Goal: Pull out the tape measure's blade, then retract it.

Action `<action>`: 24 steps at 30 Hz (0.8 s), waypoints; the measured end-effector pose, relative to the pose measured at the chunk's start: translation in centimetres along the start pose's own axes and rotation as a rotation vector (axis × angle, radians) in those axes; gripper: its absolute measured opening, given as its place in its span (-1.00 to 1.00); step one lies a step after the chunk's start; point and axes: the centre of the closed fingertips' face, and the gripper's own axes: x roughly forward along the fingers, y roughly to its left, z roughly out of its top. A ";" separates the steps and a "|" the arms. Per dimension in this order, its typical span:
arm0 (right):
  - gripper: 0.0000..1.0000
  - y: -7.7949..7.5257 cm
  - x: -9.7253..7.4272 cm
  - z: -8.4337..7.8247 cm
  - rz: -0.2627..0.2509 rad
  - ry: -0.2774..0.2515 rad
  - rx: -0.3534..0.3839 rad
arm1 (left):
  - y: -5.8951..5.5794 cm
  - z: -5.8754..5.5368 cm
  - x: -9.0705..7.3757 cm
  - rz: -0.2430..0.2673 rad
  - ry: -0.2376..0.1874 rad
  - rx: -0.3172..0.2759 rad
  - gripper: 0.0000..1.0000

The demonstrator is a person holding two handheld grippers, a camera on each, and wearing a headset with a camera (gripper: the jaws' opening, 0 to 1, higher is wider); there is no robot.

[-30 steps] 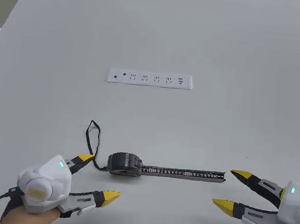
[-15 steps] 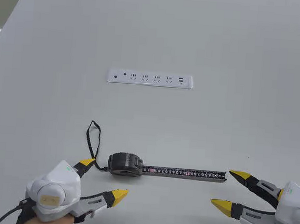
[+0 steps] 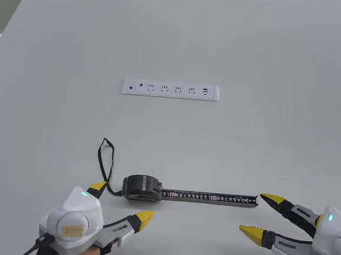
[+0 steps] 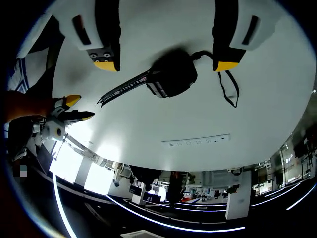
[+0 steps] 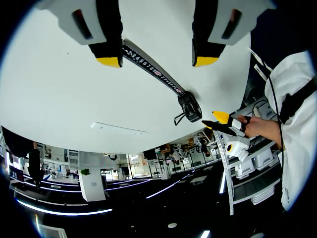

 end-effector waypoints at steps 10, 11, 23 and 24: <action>0.13 -0.2 0.0 -0.2 -0.001 -0.003 0.005 | 0.0 0.5 0.0 0.090 -0.055 -0.044 0.54; 0.13 -0.2 0.0 -0.2 -0.001 -0.003 0.005 | 0.0 0.5 0.2 0.090 -0.057 -0.046 0.55; 0.13 -0.8 0.0 -0.3 0.000 -0.001 0.006 | 0.4 -0.5 1.9 0.146 -0.056 -0.089 0.65; 0.13 -0.9 0.0 -0.4 0.001 0.000 0.007 | 0.5 -0.5 2.0 0.153 -0.054 -0.094 0.67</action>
